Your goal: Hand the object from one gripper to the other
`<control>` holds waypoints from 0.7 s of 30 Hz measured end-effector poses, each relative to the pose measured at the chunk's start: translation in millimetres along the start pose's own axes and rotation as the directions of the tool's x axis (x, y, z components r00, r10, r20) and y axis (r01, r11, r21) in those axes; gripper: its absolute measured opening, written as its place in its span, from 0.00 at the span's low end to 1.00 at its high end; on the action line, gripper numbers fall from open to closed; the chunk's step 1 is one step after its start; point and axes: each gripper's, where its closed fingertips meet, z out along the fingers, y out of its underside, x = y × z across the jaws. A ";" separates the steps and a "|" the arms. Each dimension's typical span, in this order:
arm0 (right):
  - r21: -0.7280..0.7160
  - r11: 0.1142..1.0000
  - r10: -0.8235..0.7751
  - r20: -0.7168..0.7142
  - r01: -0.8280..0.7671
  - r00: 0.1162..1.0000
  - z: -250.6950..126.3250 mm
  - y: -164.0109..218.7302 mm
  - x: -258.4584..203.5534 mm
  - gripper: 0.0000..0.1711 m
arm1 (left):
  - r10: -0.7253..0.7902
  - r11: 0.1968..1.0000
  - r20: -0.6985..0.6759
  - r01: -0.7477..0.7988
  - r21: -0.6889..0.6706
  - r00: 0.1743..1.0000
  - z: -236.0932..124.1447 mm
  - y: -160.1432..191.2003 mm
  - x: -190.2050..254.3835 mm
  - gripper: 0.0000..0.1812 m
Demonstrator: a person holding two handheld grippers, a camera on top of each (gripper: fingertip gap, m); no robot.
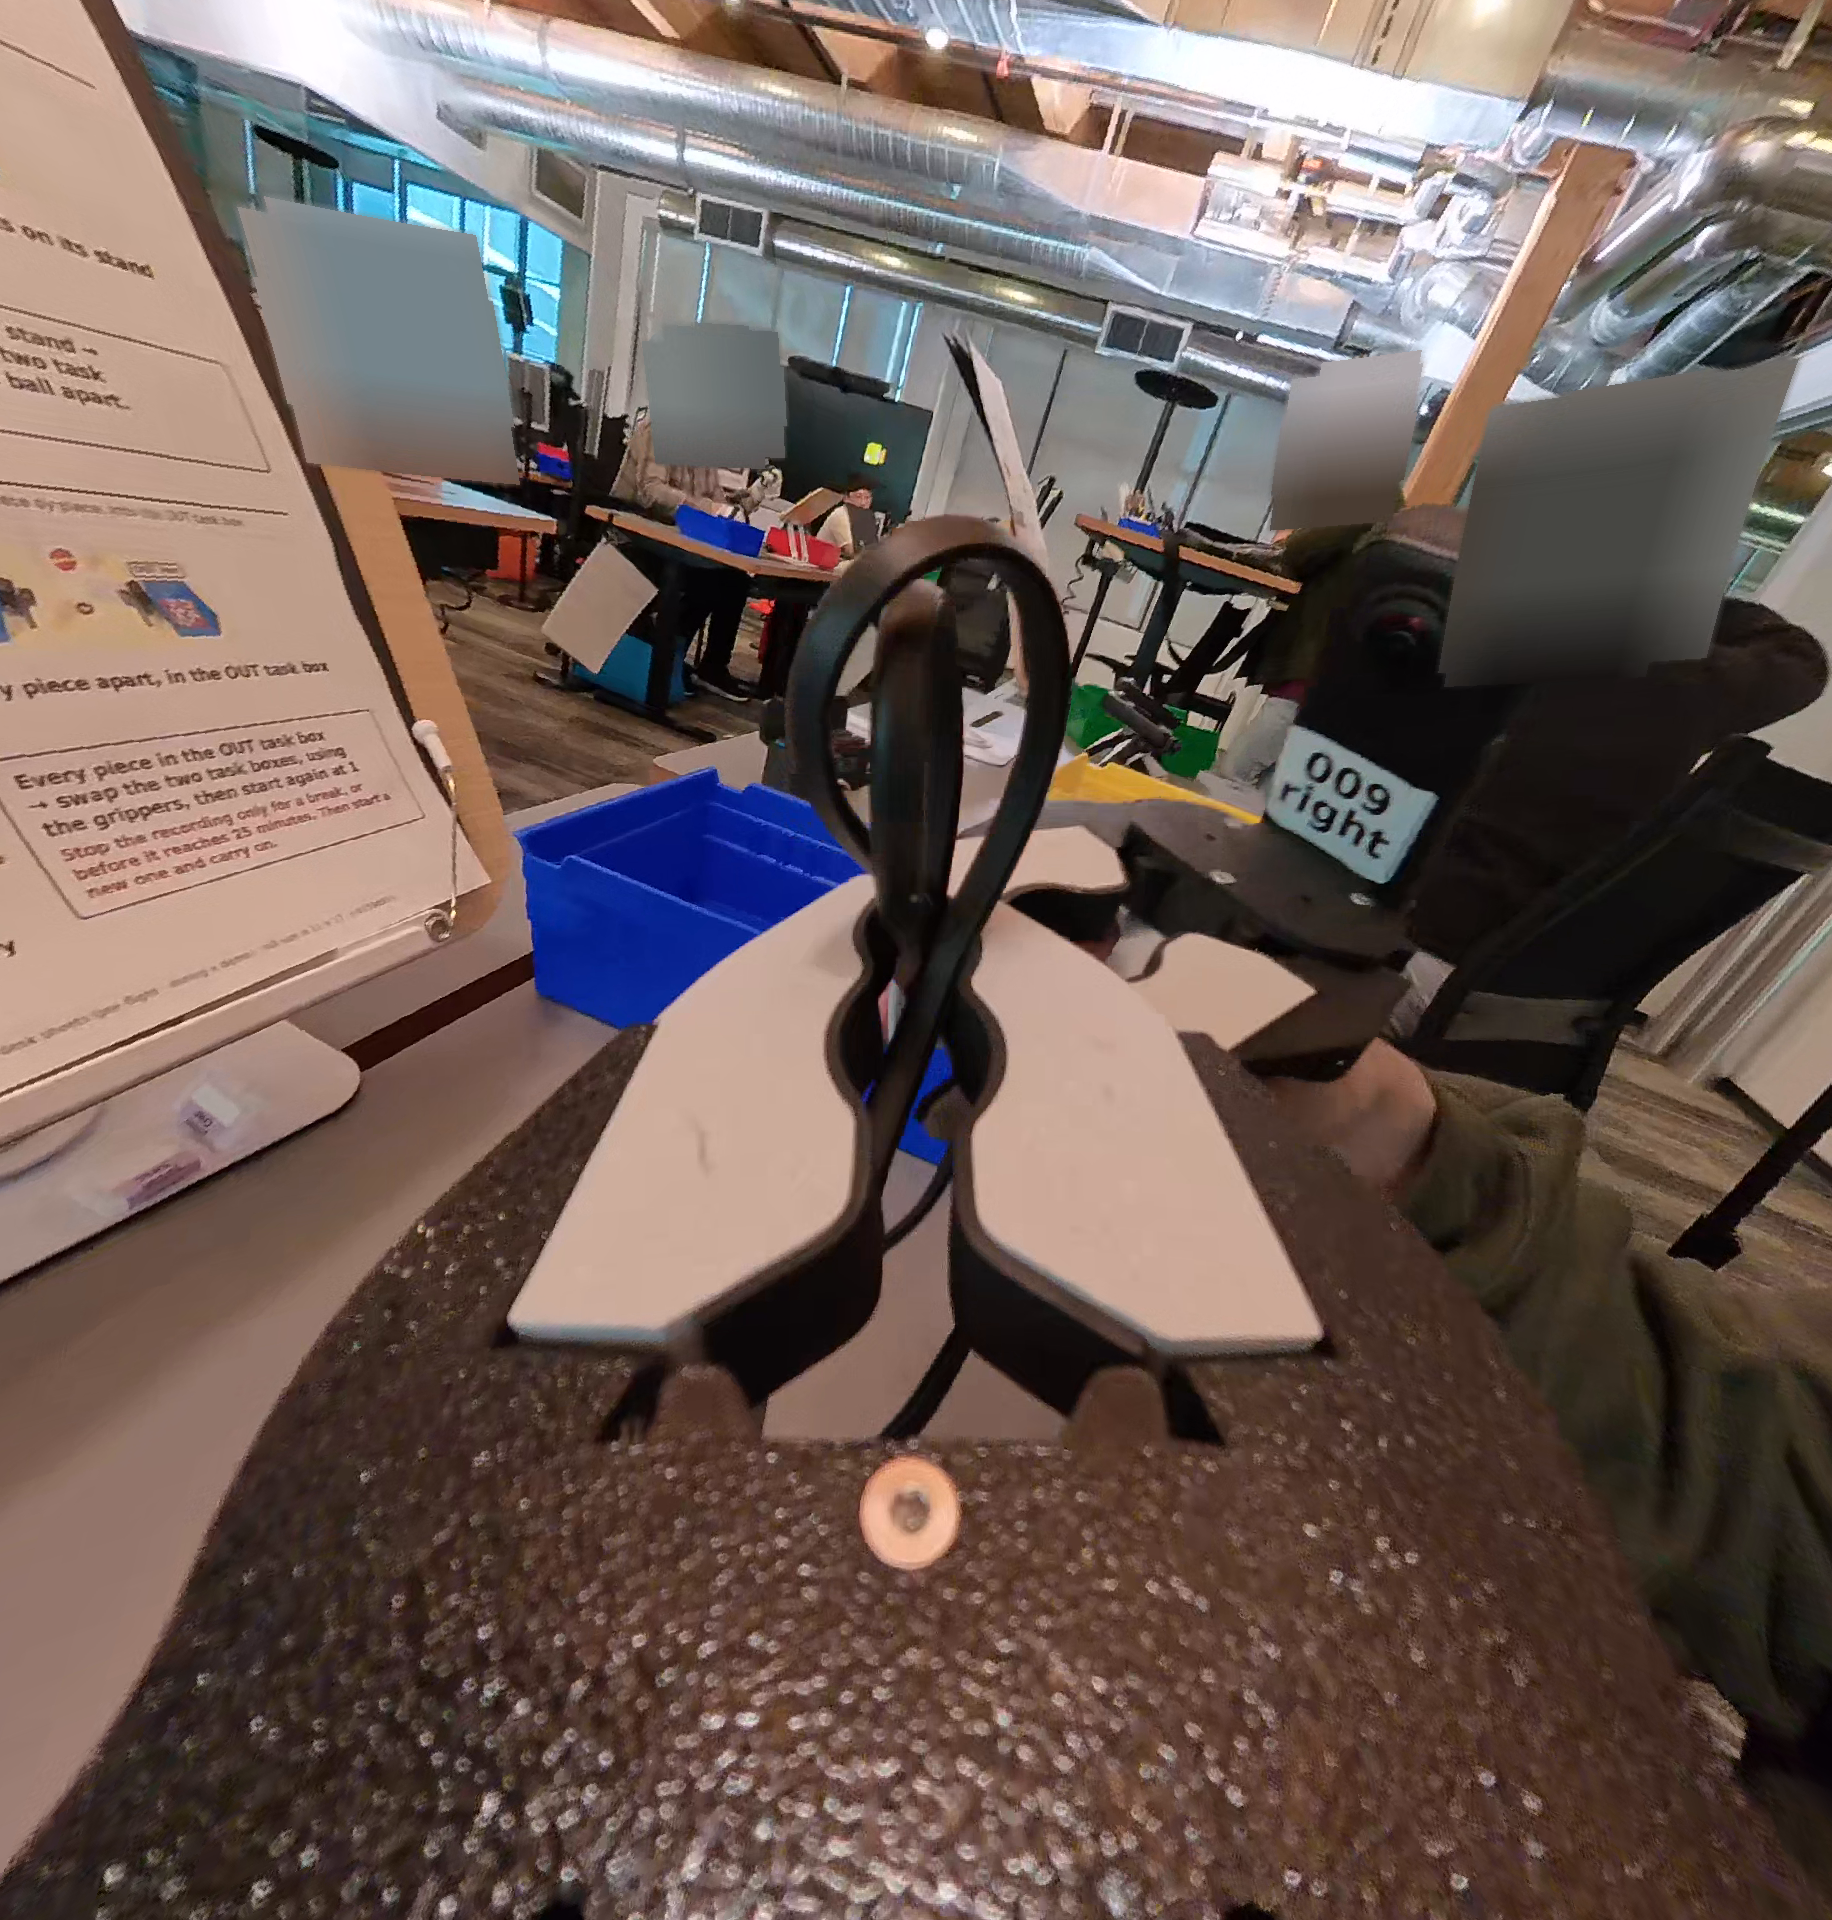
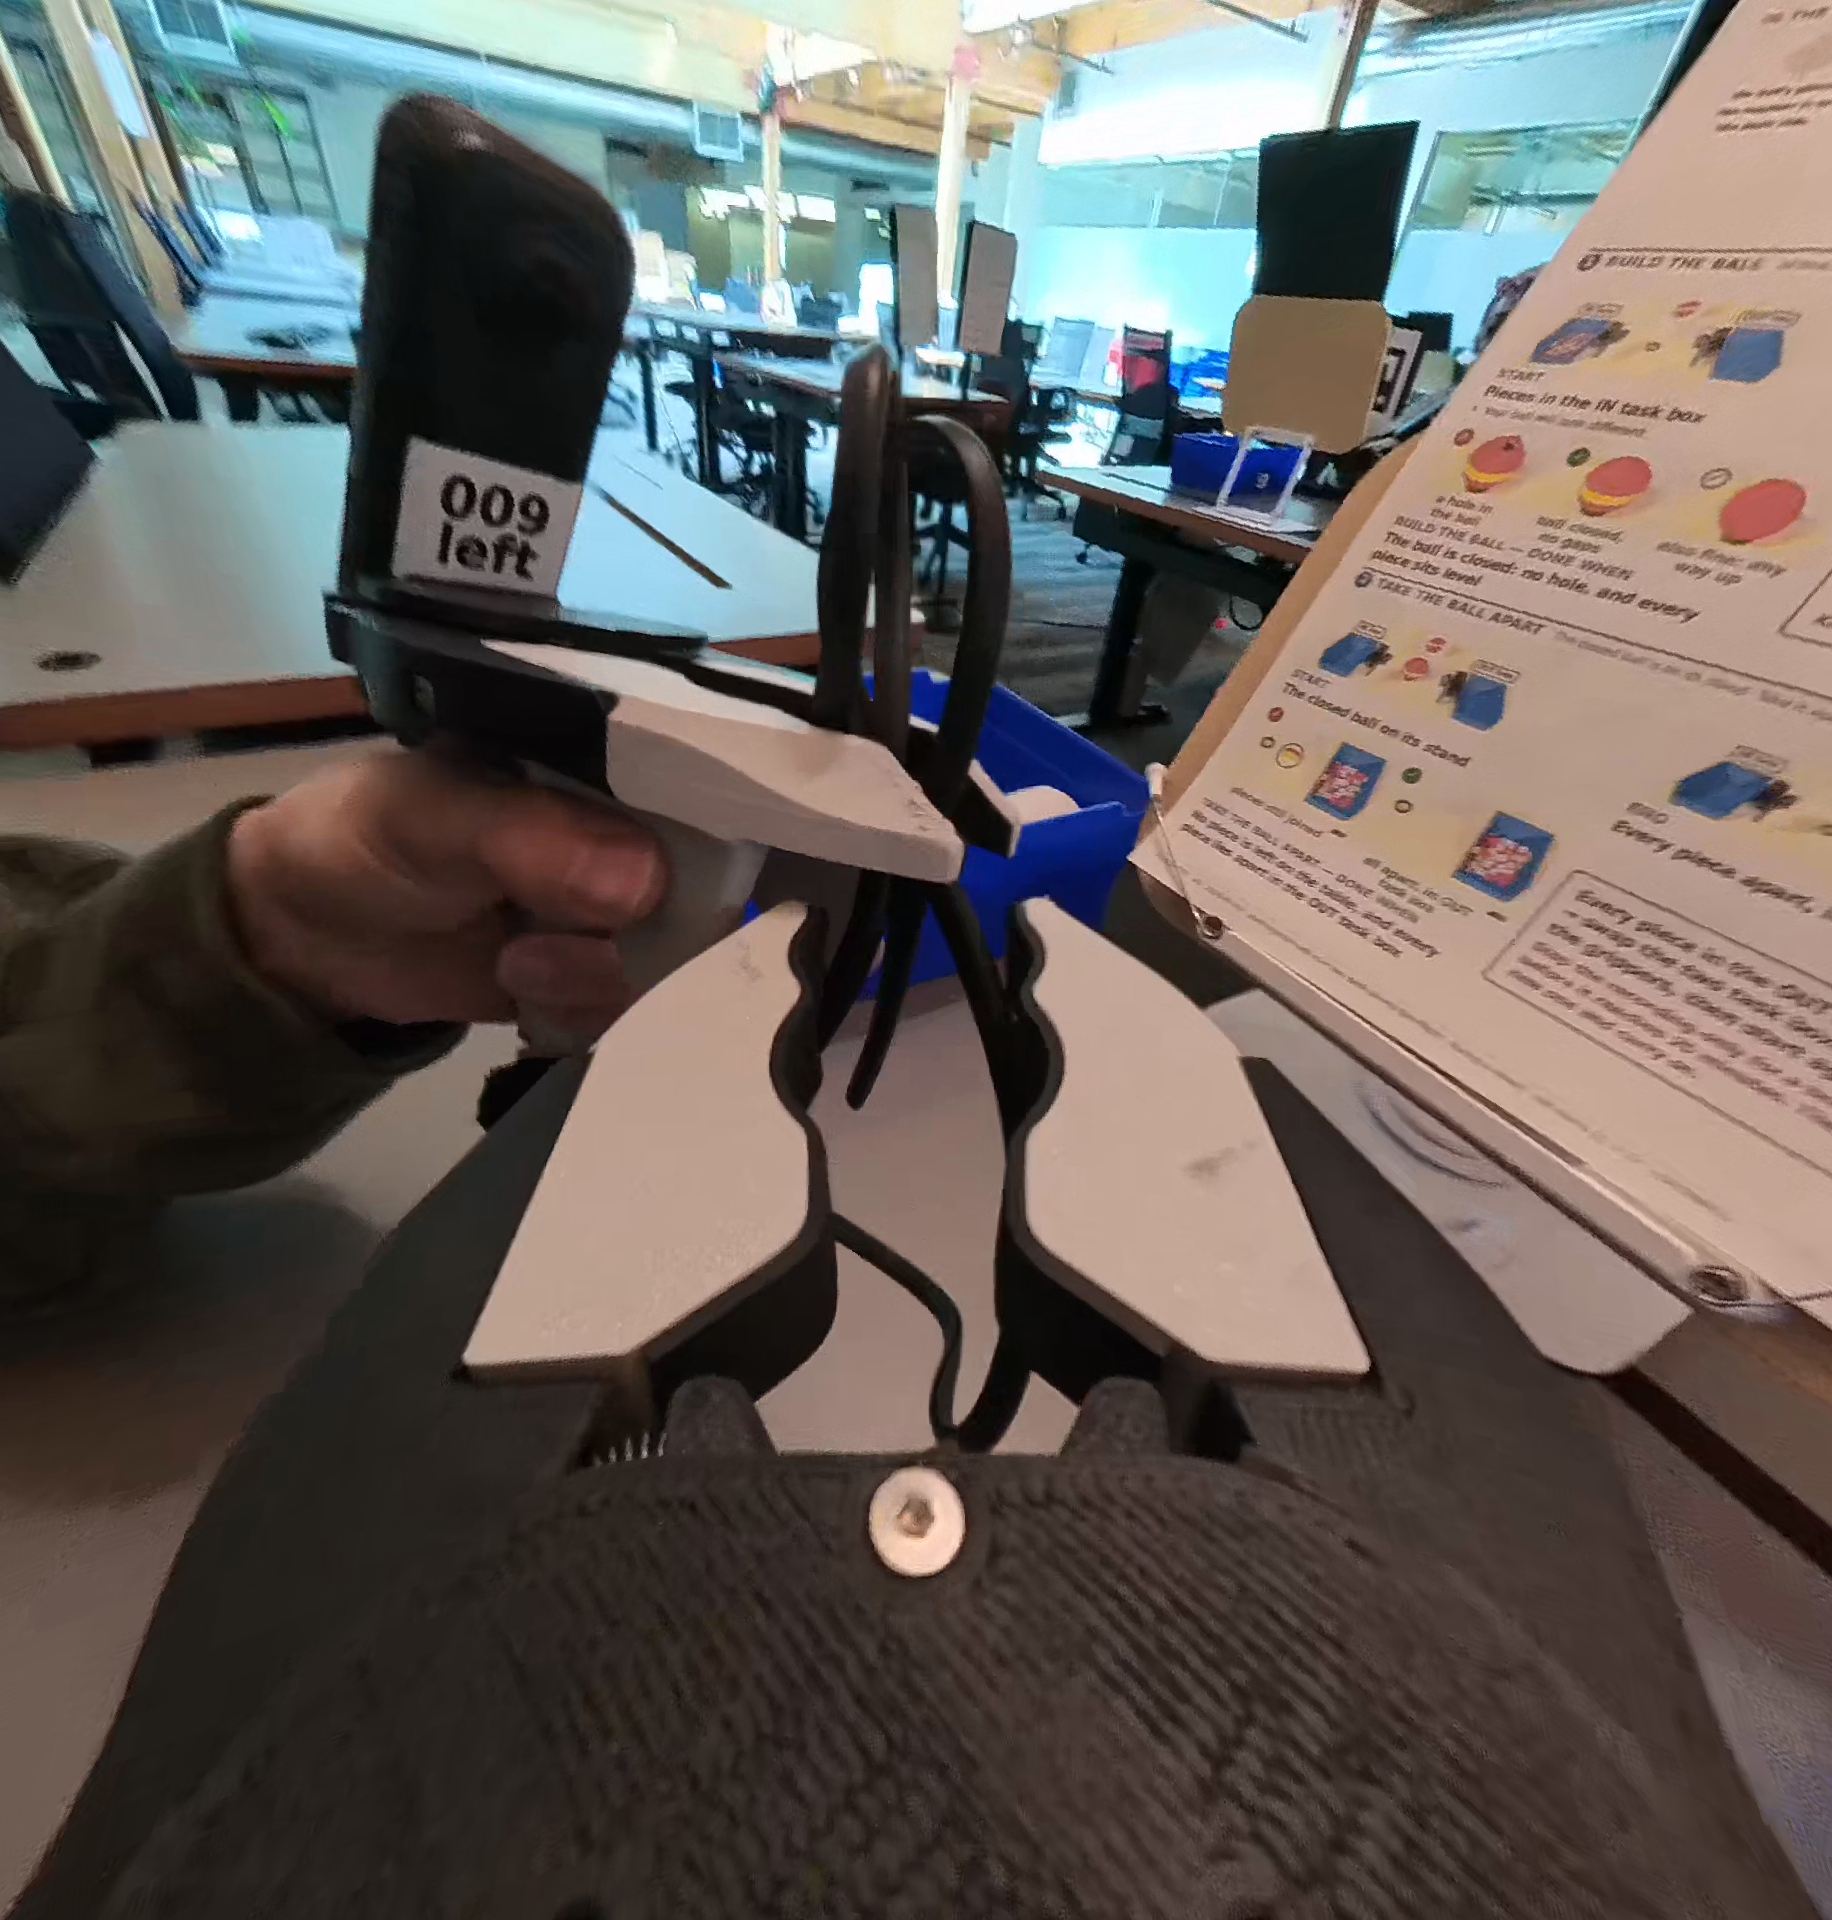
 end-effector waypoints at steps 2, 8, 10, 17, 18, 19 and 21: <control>0.005 1.000 0.026 0.023 -0.027 0.999 2.3 2.1 -1.2 0.13 | -0.023 1.000 -0.020 0.023 0.011 1.000 0.6 -0.1 1.4 0.05; 0.004 0.999 -0.037 -0.004 0.038 0.999 5.6 3.0 3.4 0.07 | 0.019 1.000 0.020 -0.019 0.007 1.000 -1.9 -1.2 -4.3 0.07; -0.034 0.979 -0.201 -0.125 0.199 0.972 1.2 1.3 15.7 0.06 | 0.064 0.998 0.060 -0.062 -0.033 0.996 -4.4 0.1 -7.3 0.13; -0.336 0.603 -0.796 -0.309 0.723 0.521 -26.7 -3.2 50.6 0.03 | 0.286 0.908 0.052 -0.254 -0.333 0.957 -26.4 20.5 -6.6 0.41; -0.385 0.494 -0.866 -0.299 0.780 0.401 -29.5 -3.1 53.4 0.03 | 0.261 0.910 0.032 -0.235 -0.341 0.965 -31.0 19.6 -2.1 0.43; -0.439 0.393 -0.914 -0.285 0.808 0.290 -32.3 -2.7 56.9 0.03 | 0.224 0.917 0.018 -0.204 -0.344 0.974 -35.4 17.3 2.4 0.43; -0.505 0.199 -0.974 -0.199 0.840 0.111 -32.2 3.8 57.5 0.03 | 0.202 0.925 0.071 -0.166 -0.342 0.977 -43.7 8.0 -0.1 0.43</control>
